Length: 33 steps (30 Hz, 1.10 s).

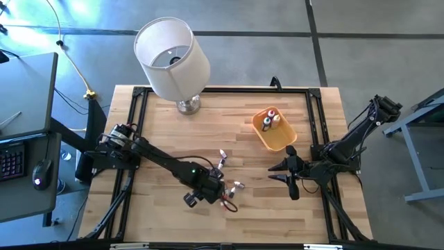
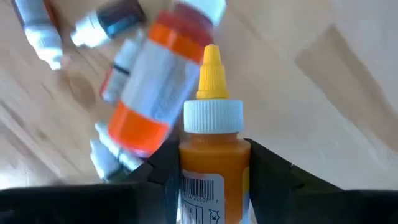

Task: Pick & Place food coloring
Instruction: Put the large yellow food coloring bottle into the yellow bin

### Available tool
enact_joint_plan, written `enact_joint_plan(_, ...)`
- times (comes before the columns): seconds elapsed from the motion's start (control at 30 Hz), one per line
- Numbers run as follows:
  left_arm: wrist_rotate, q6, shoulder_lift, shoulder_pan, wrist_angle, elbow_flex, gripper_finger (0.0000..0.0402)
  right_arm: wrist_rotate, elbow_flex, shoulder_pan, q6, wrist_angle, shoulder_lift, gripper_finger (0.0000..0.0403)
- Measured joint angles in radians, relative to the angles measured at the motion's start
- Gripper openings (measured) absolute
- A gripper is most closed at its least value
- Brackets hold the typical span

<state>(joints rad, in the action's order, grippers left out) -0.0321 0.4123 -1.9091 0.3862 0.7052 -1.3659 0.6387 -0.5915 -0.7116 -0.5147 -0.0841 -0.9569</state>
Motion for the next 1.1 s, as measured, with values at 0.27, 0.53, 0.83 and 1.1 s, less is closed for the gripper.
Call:
enact_joint_plan(0.27, -0.116, -0.025, 0.0, 0.0, 0.191, -0.177, 0.0129, -0.006, 0.0, 0.0, 0.0, 0.0, 0.0, 0.0113)
enact_joint_plan(0.53, -0.214, 0.157, 0.022, -0.012, 0.213, -0.467, 0.0129, -0.004, 0.0, 0.0, 0.022, 0.001, 0.0, 0.0113)
enact_joint_plan(0.83, 0.289, 0.238, 0.15, -0.265, 0.009, -0.587, 0.0129, 0.098, 0.0, 0.001, 0.266, 0.044, 0.0, 0.0113)
enact_joint_plan(1.1, 0.726, 0.041, 0.128, -0.561, -0.645, -0.244, 0.0129, 0.086, 0.0, 0.0, 0.253, 0.06, 0.003, 0.0113)
